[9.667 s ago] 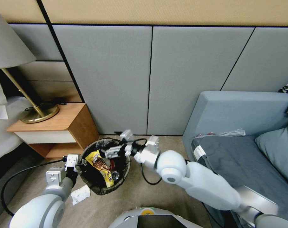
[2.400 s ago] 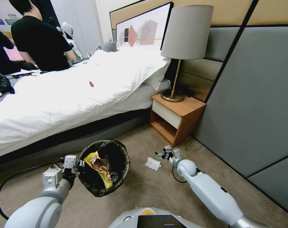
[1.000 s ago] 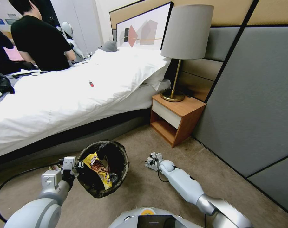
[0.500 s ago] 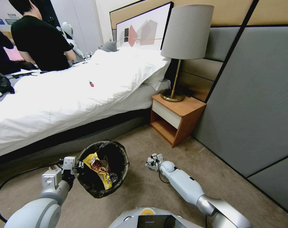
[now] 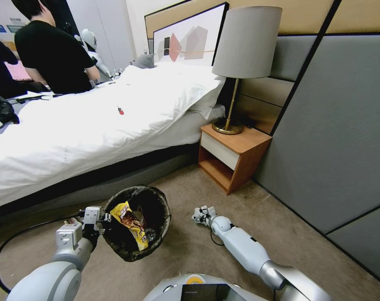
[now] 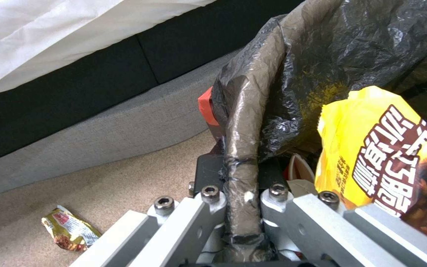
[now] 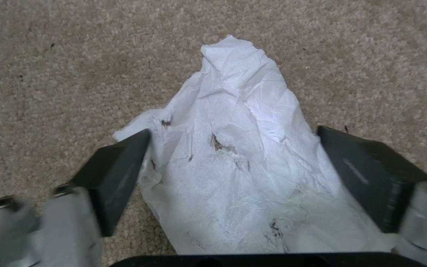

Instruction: Pick up the trash bin, then pick up the garbage from the floor and place it into the trash bin.

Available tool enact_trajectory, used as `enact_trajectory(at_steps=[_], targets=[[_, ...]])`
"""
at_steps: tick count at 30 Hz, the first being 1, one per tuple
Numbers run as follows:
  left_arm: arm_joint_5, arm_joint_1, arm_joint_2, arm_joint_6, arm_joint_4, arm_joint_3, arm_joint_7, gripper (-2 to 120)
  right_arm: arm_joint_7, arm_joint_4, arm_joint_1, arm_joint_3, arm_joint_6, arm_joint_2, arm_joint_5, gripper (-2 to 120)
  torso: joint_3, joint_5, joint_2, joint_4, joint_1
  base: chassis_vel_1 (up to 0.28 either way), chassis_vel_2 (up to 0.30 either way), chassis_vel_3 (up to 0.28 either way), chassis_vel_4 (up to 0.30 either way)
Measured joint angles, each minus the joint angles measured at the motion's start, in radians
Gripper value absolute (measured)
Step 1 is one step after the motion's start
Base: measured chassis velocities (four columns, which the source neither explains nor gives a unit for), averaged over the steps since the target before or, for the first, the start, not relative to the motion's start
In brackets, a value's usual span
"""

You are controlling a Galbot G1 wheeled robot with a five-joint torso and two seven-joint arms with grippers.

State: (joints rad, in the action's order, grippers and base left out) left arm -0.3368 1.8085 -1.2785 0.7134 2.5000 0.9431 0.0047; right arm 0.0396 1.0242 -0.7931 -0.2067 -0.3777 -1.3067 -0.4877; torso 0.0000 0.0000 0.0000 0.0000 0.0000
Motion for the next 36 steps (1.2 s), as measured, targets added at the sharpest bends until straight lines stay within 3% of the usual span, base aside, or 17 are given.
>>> enact_trajectory(at_steps=[8,10,12,22,36], targets=[[0.0,0.0,0.001,0.001,0.0,-0.003,0.0,1,0.0,0.003,-0.005,0.0,0.0,0.001,0.0,57,0.0,0.0,0.0,0.0,0.0,0.0,0.0,0.0,0.0],[0.001,0.0,0.001,0.001,0.0,-0.004,0.0,1,0.001,0.004,-0.008,0.0,0.002,0.001,0.0,43,0.0,0.0,0.0,0.0,0.0,0.0,0.0,0.0,0.0],[0.002,0.0,0.001,0.001,0.0,-0.005,0.0,1,0.001,0.004,-0.009,0.001,0.003,0.002,0.0,41,0.0,-0.0001,0.0,0.0,0.0,0.0,0.0,0.0,0.0],[0.006,0.0,0.002,0.001,0.0,-0.01,0.001,1,0.003,0.016,-0.026,0.005,0.005,0.004,0.0,1,0.0,0.0001,0.0,0.0,0.0,0.0,0.0,0.0,0.0],[0.006,-0.004,0.005,0.001,0.0,-0.009,0.002,1,0.014,0.13,-0.063,0.069,0.015,0.036,-0.018,0,0.0,0.0002,0.0,0.0,0.0,0.0,0.0,0.0,0.0]])
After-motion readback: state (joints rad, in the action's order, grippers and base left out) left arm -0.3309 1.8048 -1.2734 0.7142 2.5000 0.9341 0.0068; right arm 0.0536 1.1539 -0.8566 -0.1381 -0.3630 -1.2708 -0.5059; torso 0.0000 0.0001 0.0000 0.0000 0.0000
